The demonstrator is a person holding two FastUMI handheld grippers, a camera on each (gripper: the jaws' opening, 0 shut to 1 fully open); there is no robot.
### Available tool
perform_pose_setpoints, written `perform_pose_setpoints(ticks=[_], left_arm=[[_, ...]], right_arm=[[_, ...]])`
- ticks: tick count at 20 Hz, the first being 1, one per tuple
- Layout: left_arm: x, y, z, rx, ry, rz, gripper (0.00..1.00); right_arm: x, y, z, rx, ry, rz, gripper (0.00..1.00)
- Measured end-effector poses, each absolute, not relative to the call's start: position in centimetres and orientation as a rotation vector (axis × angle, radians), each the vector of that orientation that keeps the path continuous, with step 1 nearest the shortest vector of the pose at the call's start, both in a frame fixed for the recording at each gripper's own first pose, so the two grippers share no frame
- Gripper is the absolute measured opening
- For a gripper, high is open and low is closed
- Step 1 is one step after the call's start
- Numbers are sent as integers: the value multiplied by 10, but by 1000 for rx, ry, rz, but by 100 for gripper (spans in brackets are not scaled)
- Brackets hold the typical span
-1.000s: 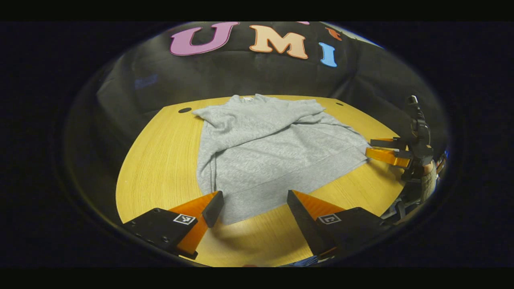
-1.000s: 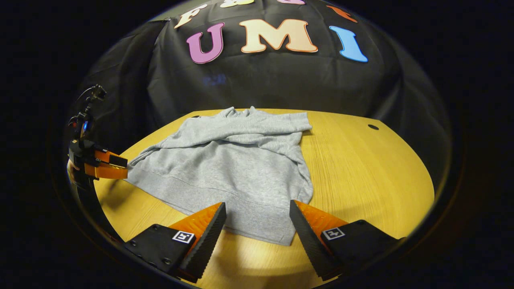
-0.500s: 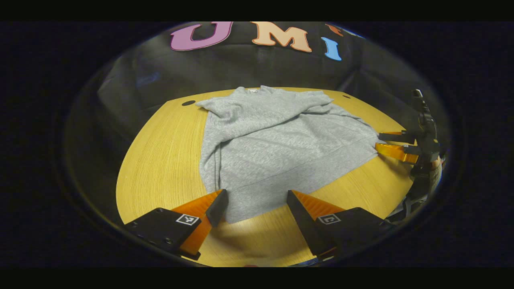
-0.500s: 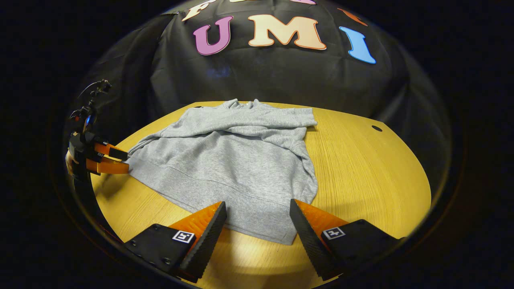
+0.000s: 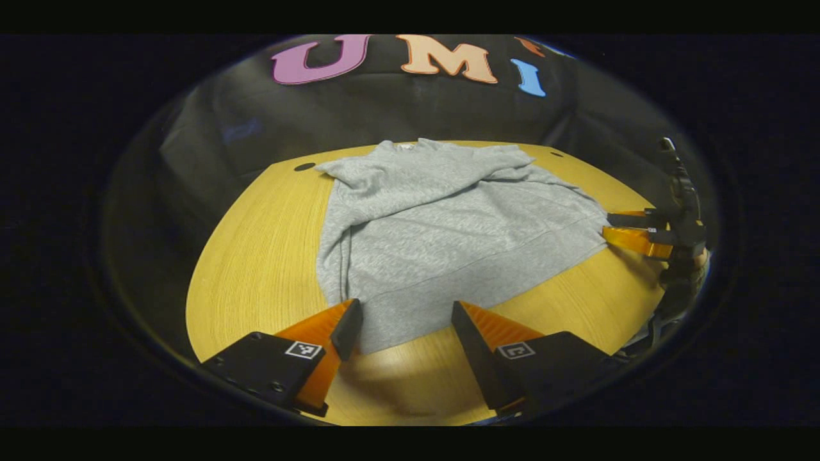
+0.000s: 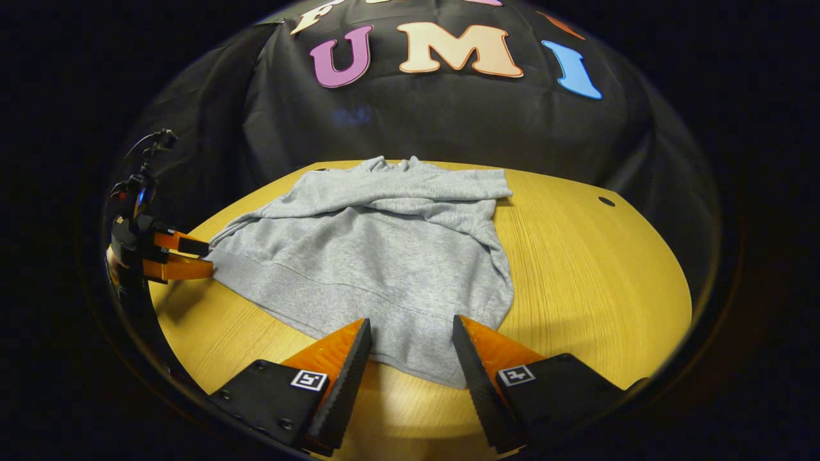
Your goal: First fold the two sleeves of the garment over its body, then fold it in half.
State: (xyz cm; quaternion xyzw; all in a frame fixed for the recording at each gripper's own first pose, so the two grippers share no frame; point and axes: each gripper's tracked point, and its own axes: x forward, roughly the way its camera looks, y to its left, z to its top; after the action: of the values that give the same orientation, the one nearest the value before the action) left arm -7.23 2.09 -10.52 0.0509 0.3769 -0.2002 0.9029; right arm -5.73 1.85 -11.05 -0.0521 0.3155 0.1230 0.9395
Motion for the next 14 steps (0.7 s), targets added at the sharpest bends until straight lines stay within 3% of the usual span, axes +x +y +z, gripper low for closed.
perform_pose_setpoints(ticks=[3,4,6,7,9,10,14], left_arm=[[-69,19,-103,74,765,-408,55],[-67,18,-102,57,760,-401,30],[-63,16,-103,12,751,-395,7],[-63,15,-103,0,745,-393,5],[-64,15,-103,-10,735,-386,1],[-63,14,-103,-8,726,-386,1],[-63,14,-103,-11,719,-377,0]], right_arm=[[-59,28,-109,-106,630,265,57],[-58,30,-108,-109,624,273,52],[-57,35,-108,-92,622,279,31],[-57,35,-108,-82,625,276,19],[-58,34,-106,-56,626,268,13],[-58,35,-104,-46,624,264,5],[-59,36,-104,-64,612,257,2]])
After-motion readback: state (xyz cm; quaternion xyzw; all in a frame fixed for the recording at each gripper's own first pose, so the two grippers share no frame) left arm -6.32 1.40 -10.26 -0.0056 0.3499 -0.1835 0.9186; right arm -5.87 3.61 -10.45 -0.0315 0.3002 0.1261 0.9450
